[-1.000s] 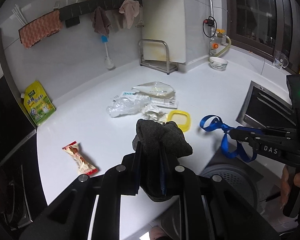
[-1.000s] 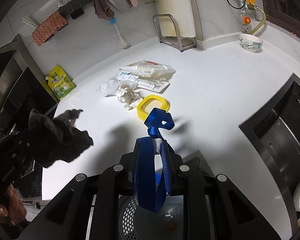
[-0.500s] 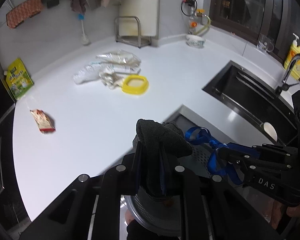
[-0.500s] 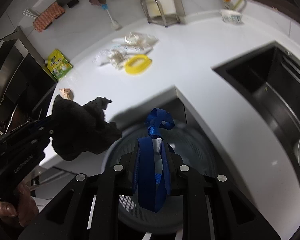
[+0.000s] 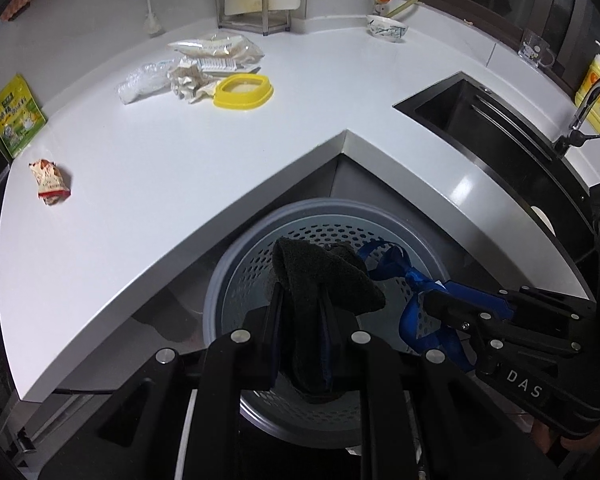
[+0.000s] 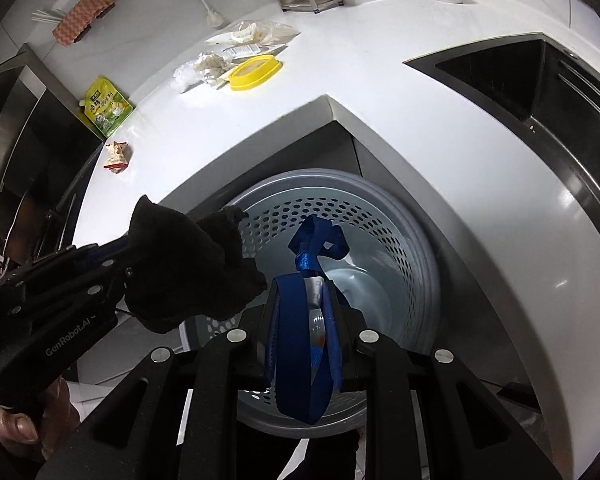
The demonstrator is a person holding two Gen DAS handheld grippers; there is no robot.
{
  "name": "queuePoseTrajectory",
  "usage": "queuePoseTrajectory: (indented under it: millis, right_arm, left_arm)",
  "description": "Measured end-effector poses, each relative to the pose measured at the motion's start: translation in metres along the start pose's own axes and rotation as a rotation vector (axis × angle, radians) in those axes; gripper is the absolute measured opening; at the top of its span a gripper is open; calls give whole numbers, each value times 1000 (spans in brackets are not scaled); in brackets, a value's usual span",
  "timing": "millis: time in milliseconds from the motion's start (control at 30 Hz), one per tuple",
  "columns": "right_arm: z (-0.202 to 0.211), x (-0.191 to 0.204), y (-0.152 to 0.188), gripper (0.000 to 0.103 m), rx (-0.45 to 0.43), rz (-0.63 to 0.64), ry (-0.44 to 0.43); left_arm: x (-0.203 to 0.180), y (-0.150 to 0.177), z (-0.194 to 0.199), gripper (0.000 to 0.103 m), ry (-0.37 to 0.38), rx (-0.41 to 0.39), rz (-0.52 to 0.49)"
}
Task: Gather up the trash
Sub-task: 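Open both tools over the bin to drop the cloth and strap, then move the left tool toward the snack wrapper while the right tool approaches the yellow lid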
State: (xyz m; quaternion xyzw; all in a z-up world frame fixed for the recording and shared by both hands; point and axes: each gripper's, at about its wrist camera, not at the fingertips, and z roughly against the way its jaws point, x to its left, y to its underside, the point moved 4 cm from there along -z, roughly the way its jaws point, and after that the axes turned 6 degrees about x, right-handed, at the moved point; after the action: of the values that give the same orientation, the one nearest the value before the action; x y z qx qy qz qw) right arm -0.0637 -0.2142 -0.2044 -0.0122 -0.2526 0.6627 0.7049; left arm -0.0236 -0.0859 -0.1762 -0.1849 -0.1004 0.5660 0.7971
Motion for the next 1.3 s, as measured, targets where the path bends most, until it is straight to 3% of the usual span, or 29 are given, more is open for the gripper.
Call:
queuePoseTrajectory:
  millis: [100, 167, 233, 267, 500, 567, 733, 1000, 1200, 1300]
  right_arm:
    - [-1, -2, -1, 22, 9, -2, -9]
    - [1, -4, -2, 30, 3, -2, -2]
    - [4, -6, -2, 47, -7, -8, 2]
    - [6, -7, -2, 48, -12, -13, -1]
    - [10, -8, -1, 48, -12, -13, 4]
    - [13, -6, -2, 48, -15, -10, -1]
    - [19, 4, -10, 50, -35, 9, 2]
    - [30, 28, -46, 56, -100, 57, 23]
    - [30, 53, -78, 61, -155, 101, 39]
    - [22, 65, -94, 62, -169, 139, 55]
  left_arm:
    - [3, 2, -1, 23, -6, 8, 20]
    - [6, 2, 2, 41, -10, 0, 34]
    - [9, 1, 4, 62, -25, -10, 51]
    - [11, 1, 5, 65, -29, -16, 60]
    - [18, 0, 12, 68, -42, -26, 80]
    - [22, -3, 19, 78, -57, -55, 86]
    - [39, -16, 40, 87, -90, -132, 123]
    - [90, -40, 75, 94, -219, -239, 208]
    - [148, -52, 87, 96, -289, -266, 334]
    - [183, -60, 89, 96, -399, -289, 389]
